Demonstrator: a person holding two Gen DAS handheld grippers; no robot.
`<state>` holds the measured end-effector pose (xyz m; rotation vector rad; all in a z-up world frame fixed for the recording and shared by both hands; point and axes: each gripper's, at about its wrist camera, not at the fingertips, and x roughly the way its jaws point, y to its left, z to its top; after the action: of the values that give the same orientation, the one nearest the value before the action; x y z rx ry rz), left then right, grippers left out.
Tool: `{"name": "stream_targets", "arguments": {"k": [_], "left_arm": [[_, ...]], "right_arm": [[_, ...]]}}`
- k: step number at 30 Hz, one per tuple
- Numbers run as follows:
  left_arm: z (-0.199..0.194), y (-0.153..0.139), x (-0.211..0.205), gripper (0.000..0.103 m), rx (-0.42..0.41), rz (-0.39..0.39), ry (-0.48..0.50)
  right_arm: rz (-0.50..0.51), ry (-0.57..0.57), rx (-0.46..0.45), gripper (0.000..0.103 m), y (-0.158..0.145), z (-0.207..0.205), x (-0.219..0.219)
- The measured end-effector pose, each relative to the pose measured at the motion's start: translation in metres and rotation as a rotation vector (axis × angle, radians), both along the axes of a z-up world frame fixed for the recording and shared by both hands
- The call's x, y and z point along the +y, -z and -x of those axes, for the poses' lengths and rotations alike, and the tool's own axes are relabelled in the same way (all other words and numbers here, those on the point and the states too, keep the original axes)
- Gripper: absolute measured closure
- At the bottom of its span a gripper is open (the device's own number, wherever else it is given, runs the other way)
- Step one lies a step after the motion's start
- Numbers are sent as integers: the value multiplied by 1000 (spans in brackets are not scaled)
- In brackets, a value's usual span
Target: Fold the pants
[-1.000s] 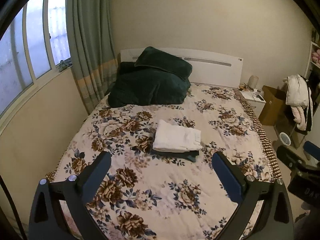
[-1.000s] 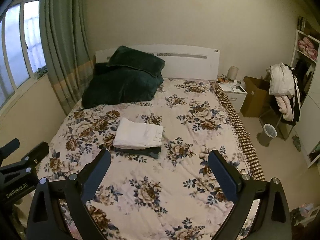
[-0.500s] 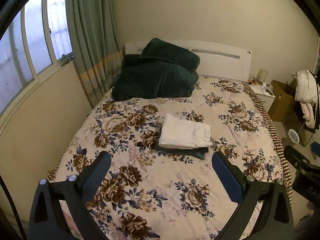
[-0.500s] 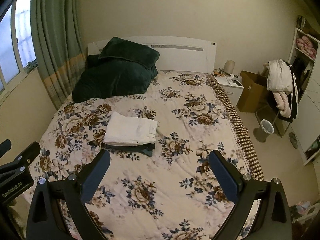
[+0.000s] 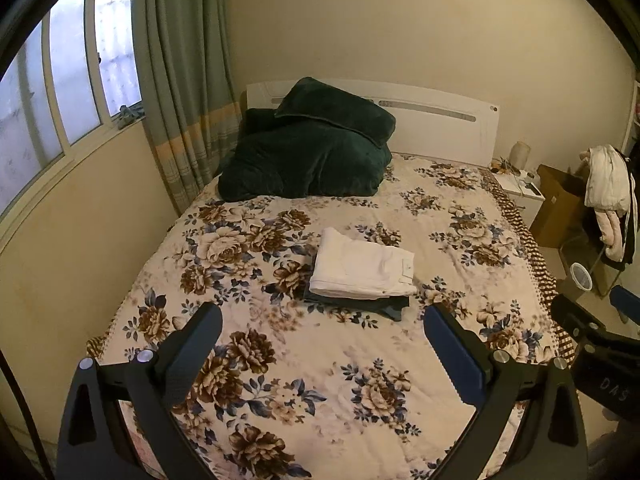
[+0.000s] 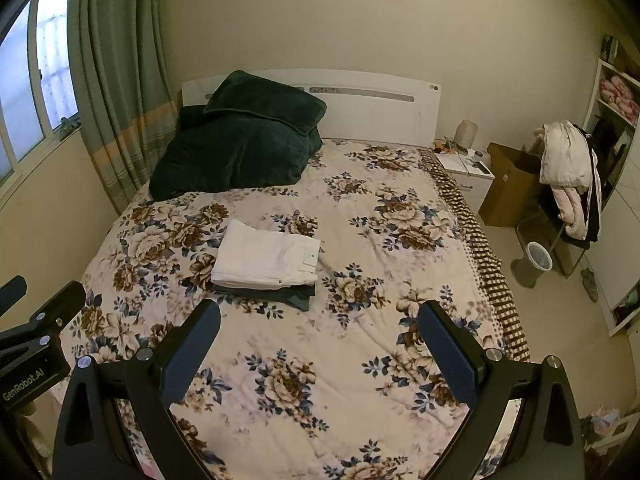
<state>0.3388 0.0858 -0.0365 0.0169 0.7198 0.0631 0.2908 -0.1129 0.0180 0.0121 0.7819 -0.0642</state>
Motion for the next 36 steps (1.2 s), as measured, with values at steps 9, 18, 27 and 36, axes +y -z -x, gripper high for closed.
{"name": "stream_targets", "arguments": {"k": [9, 18, 27, 36], "left_arm": [[3, -2, -5, 0, -8, -4, -10], [3, -6, -8, 0, -10, -2, -17], [6, -13, -15, 0, -20, -3, -21], [7, -15, -14, 0, -27, -8, -27]], "right_arm": [[-1, -2, -3, 2, 0, 1, 1], [6, -3, -7, 2, 1, -3, 4], [16, 9, -35, 2, -8, -8, 8], [27, 23, -46, 2, -11, -4, 5]]}}
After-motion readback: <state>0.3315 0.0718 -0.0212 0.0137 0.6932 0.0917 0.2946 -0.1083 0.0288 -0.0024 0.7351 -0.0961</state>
